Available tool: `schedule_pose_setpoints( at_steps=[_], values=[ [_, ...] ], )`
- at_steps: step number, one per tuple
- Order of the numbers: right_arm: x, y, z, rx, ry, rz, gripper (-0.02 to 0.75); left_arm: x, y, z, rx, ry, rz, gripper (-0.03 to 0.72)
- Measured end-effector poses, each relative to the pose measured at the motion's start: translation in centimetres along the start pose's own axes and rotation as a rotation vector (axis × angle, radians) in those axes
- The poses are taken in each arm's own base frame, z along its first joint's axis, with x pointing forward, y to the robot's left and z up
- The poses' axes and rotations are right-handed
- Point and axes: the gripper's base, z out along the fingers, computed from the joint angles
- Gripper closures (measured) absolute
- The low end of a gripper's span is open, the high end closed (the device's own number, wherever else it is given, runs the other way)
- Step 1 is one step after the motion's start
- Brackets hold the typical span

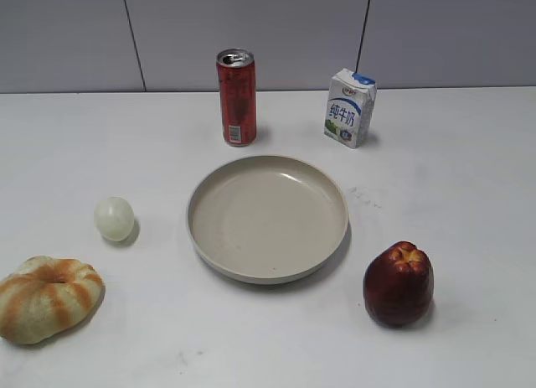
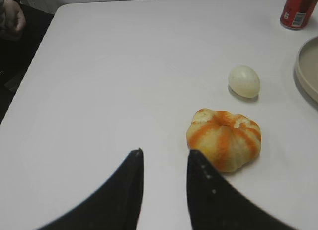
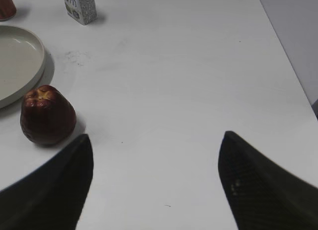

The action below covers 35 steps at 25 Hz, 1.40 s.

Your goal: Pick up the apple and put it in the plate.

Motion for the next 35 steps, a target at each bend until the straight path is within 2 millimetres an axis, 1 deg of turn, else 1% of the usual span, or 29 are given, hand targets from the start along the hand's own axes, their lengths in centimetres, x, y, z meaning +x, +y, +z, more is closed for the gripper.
schedule_pose_setpoints(
  at_steps=[14,18,25,28,32,35],
  values=[
    [0.0,0.0,0.0,0.0,0.002,0.0,0.148,0.0,0.0,0.0,0.0,0.0,0.0,0.452],
    [-0.7,0.0,0.9,0.002,0.049,0.003,0.148,0.0,0.0,0.0,0.0,0.0,0.0,0.452],
    [-3.9,0.1,3.8,-0.015,0.134,0.032,0.148,0.0,0.0,0.0,0.0,0.0,0.0,0.452],
    [-4.8,0.3,5.6,-0.03,0.218,0.076,0.148,0.0,0.0,0.0,0.0,0.0,0.0,0.452],
    [-5.7,0.7,8.8,-0.072,0.382,0.148,0.148,0.0,0.0,0.0,0.0,0.0,0.0,0.452],
    [-6.0,1.0,11.8,-0.106,0.537,0.202,0.148,0.0,0.0,0.0,0.0,0.0,0.0,0.452]
  ],
)
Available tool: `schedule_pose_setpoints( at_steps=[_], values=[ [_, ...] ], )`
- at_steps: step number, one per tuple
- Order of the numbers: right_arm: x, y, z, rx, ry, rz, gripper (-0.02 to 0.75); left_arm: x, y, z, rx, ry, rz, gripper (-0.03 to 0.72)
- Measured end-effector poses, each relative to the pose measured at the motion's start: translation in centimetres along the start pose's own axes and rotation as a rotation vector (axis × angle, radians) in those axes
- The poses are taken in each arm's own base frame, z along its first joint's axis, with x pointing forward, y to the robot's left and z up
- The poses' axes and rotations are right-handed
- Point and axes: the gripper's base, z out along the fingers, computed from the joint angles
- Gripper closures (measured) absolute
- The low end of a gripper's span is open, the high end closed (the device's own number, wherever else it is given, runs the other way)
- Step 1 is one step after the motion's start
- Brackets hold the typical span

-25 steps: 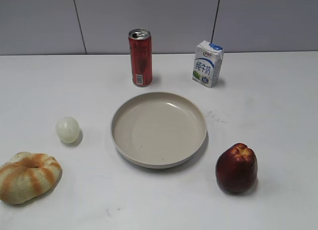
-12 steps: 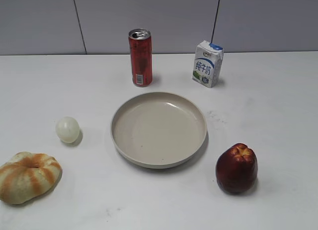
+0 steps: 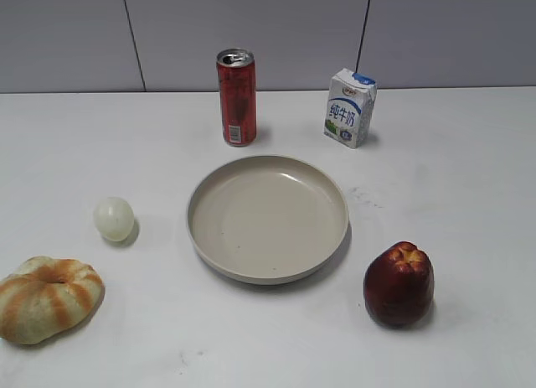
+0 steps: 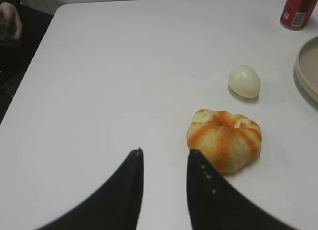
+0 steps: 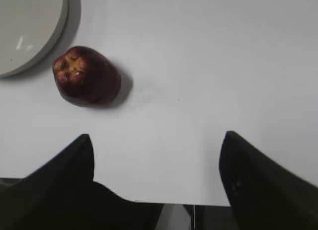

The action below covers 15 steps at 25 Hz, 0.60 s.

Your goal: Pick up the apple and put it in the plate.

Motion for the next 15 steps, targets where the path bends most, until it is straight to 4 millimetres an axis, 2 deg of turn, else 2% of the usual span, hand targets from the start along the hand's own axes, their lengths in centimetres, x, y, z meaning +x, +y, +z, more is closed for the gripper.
schedule_pose_setpoints(
  at_steps=[6,9,12,15],
  values=[
    [-3.3,-0.1,5.7,-0.029,0.292,0.012,0.148,0.0,0.0,0.0,0.0,0.0,0.0,0.452],
    [-5.3,0.3,7.9,-0.041,0.375,-0.019,0.148,0.0,0.0,0.0,0.0,0.0,0.0,0.452],
    [-6.5,2.0,9.9,-0.063,0.433,-0.084,0.148,0.0,0.0,0.0,0.0,0.0,0.0,0.452],
    [-6.4,5.0,11.9,-0.083,0.482,-0.175,0.149,0.0,0.0,0.0,0.0,0.0,0.0,0.452]
  ],
)
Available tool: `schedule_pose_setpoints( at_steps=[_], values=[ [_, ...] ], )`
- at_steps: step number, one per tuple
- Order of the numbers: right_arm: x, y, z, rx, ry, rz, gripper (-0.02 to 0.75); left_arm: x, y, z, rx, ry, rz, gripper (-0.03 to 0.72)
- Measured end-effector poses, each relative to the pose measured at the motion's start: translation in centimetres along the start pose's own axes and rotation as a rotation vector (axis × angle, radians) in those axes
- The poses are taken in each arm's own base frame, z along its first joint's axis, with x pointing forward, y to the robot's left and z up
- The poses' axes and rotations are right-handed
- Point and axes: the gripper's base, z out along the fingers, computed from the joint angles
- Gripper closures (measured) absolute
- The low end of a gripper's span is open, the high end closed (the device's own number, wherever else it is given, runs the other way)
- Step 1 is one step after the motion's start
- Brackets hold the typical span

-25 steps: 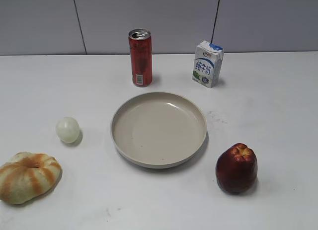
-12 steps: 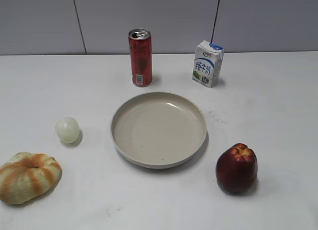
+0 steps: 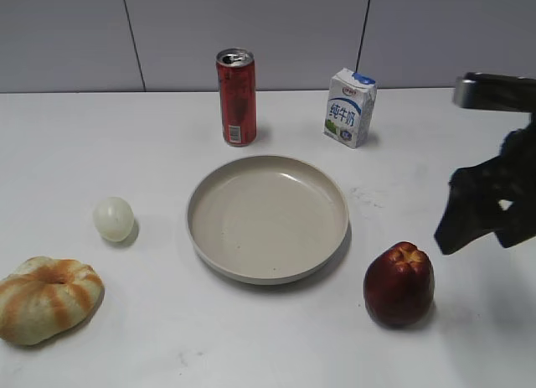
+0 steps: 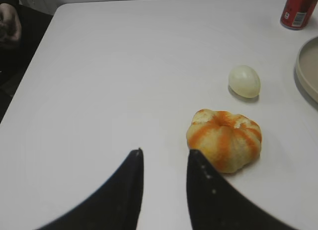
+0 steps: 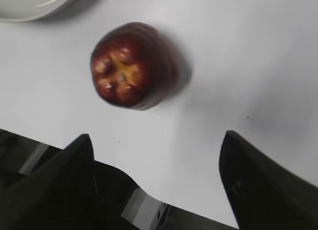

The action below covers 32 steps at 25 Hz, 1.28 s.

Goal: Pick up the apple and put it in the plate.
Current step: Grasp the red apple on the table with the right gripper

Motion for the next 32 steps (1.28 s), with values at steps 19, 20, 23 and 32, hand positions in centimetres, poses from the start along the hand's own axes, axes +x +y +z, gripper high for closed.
schedule_pose_setpoints(
  at_steps=[19,20,23,32],
  values=[
    [-1.7,3.5,9.1,0.144,0.121,-0.035,0.16,0.0,0.0,0.0,0.0,0.0,0.0,0.452],
    [-1.7,3.6,9.0,0.144,0.119,-0.032,0.178,0.0,0.0,0.0,0.0,0.0,0.0,0.452],
    [-1.8,3.6,9.0,0.144,0.119,-0.027,0.188,0.0,0.0,0.0,0.0,0.0,0.0,0.452],
    [-4.8,5.5,5.9,0.118,0.092,-0.052,0.188,0.0,0.0,0.0,0.0,0.0,0.0,0.452]
  ],
)
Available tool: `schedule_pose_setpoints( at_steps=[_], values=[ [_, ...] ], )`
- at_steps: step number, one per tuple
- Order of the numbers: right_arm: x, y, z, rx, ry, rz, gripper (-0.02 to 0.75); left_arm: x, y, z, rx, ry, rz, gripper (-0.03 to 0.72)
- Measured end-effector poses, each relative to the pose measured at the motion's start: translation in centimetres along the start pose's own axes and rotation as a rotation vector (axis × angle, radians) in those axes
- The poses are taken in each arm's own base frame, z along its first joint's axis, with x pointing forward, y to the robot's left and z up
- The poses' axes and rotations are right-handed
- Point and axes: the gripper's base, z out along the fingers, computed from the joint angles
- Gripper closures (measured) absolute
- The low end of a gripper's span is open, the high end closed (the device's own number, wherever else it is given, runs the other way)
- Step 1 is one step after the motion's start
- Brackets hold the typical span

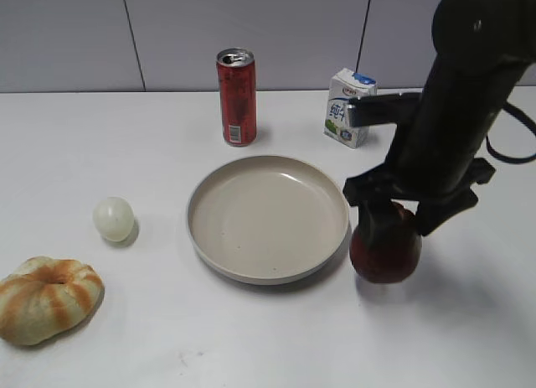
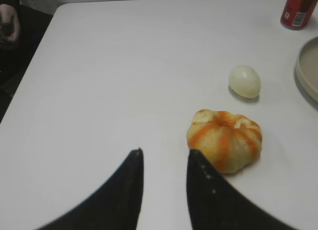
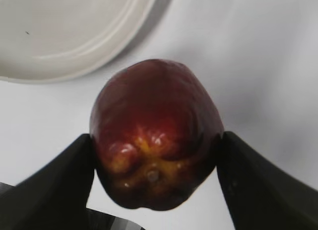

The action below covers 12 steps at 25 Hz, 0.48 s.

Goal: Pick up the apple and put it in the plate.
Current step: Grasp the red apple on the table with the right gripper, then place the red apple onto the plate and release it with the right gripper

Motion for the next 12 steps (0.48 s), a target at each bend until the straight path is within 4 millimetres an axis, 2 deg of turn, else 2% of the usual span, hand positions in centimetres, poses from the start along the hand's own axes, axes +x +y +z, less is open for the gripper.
schedule_pose_setpoints(
  at_steps=[4,7,9,12],
  values=[
    [-2.5,1.2,-3.4,-0.025,-0.101,-0.033,0.188,0.0,0.0,0.0,0.0,0.0,0.0,0.452],
    [-4.7,2.6,-4.9,-0.041,-0.153,-0.073,0.188,0.0,0.0,0.0,0.0,0.0,0.0,0.452],
    [-6.1,3.8,-4.7,-0.035,-0.144,-0.106,0.188,0.0,0.0,0.0,0.0,0.0,0.0,0.452],
    [-8.1,5.9,-3.0,-0.009,-0.094,-0.162,0.188,0.0,0.0,0.0,0.0,0.0,0.0,0.452]
  ],
)
